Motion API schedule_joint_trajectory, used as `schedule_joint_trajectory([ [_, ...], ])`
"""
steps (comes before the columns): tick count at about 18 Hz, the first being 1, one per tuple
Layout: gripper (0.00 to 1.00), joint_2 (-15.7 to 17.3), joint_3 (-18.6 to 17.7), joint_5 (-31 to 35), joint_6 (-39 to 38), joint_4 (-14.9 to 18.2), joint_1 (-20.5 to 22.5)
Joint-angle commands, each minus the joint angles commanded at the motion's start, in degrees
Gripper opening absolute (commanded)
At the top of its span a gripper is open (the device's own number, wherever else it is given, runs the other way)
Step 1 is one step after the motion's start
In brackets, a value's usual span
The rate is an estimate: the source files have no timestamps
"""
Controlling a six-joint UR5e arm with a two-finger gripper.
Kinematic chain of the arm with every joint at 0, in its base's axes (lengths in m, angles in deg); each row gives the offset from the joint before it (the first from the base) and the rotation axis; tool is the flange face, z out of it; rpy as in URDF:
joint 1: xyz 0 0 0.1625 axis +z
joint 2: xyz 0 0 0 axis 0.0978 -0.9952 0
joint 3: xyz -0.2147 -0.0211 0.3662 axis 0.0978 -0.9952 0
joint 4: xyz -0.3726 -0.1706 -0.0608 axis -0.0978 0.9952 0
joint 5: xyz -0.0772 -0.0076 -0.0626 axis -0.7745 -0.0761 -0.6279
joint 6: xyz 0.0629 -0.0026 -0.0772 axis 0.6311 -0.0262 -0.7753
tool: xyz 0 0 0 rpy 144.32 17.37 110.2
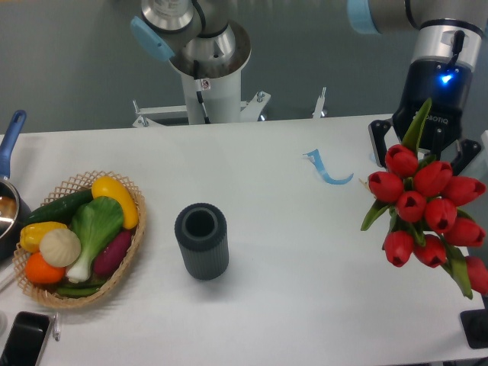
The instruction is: Insert the flowers into the vase
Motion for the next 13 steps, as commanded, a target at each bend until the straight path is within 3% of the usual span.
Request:
schedule_joint_trajectory([
  [13,0.35,0.5,-1.1,0.0,-0.1,-0.1,0.0],
])
